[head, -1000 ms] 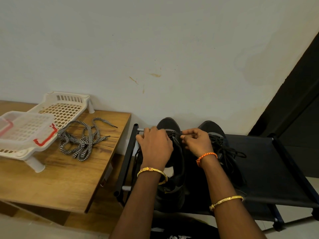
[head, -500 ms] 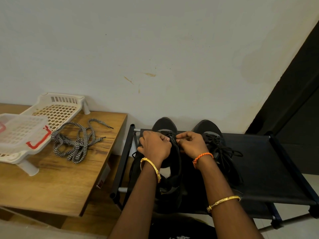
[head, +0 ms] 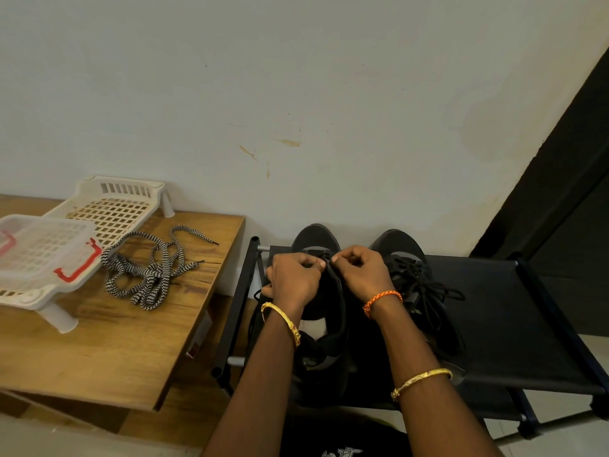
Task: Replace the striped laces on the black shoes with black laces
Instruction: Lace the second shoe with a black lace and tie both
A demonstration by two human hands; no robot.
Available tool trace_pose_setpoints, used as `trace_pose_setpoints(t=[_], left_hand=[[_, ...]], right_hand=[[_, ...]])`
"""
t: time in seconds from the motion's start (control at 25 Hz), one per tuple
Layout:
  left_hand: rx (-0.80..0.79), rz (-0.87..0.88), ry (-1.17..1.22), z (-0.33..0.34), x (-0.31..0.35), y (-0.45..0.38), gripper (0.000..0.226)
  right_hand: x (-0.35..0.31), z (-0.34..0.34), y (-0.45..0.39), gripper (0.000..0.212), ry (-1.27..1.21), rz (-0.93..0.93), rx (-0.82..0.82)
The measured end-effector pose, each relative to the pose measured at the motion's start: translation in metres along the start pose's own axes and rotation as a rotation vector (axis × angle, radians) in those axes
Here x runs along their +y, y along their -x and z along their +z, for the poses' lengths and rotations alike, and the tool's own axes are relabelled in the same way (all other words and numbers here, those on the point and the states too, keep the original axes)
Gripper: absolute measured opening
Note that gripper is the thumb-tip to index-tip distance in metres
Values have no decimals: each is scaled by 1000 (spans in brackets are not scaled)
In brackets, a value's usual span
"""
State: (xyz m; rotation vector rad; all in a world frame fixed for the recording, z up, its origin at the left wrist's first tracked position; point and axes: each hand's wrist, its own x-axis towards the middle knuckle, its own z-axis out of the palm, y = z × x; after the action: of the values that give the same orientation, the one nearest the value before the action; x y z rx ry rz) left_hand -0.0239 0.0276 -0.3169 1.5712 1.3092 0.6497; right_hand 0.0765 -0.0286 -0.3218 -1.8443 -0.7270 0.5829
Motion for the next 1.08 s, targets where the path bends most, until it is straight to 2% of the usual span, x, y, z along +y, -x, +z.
trace_pose_setpoints(t=[0.08,0.16,0.36,0.48,0.6,0.64,0.72,0.8,0.88,1.08], left_hand=[[21,16,-23,-2,0,3,22],[42,32,-33,-6,-3,6,21],[60,75,3,-15,-13,13,28],[93,60,-4,-19,-17,18,29],[72,47,11,-18,-18,22,27],[74,46,12,-18,-17,22,26],[86,54,-13,-17,-17,23,26],[94,76,-54,-16,-17,23,26],[102,96,-75,-15,-18,23,25],[84,95,-68,-17,-20,20,23]], right_hand=[[-5,-8,-2,16,-63,11,106],[-10,-25,-3,17,-154,39,283],[-17,-72,10,6,-317,63,701],[-17,-81,18,4,-209,38,797],[-16,-64,20,17,136,-31,735],[-16,-53,19,20,244,-91,630],[-18,-27,18,23,365,-189,293],[-16,-6,19,22,460,-188,31],[-14,1,19,15,482,-147,14],[-19,-27,18,13,524,-161,175]])
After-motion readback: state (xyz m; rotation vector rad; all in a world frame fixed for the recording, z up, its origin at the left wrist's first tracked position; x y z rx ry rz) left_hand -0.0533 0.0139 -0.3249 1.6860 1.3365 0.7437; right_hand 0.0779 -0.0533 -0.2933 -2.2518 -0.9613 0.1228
